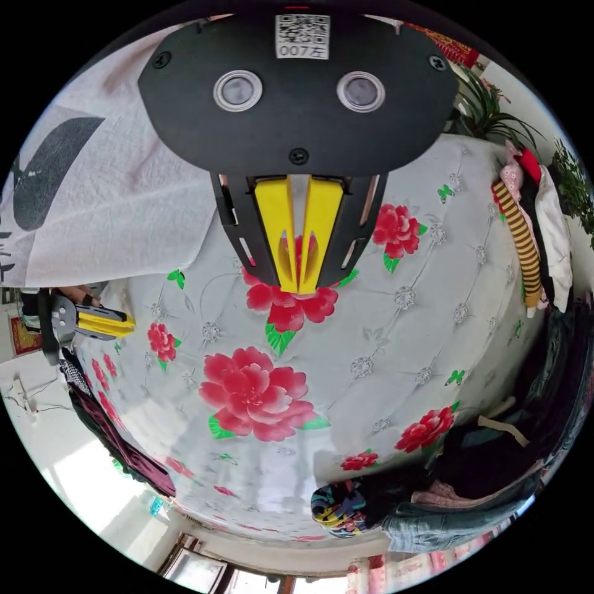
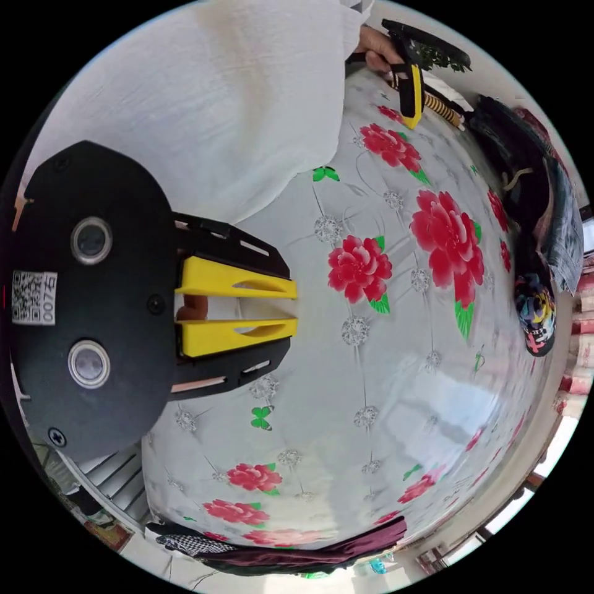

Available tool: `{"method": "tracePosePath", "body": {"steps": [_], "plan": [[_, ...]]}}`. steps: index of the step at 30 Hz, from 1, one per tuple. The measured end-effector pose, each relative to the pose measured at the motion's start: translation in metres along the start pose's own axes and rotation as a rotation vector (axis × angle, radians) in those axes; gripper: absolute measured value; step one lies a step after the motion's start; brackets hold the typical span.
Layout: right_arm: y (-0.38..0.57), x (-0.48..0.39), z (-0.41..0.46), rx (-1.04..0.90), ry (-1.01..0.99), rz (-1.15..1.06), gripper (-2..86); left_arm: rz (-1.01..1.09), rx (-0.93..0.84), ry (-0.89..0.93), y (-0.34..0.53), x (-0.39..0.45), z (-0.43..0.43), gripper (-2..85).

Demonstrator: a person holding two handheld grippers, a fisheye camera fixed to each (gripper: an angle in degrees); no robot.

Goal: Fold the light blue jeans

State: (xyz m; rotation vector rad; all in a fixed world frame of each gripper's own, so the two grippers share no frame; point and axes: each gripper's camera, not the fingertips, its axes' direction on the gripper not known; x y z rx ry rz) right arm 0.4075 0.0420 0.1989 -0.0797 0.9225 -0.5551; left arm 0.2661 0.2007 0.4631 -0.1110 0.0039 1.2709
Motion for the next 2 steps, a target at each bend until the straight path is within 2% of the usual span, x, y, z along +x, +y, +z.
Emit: {"method": "tracePosePath", "body": {"steps": [2], "plan": [[0.005,0.024,-0.011,0.015,-0.114,0.009,6.3,-0.04,-0.002,0.046,0.001,0.022,0.011,-1.0]]}}
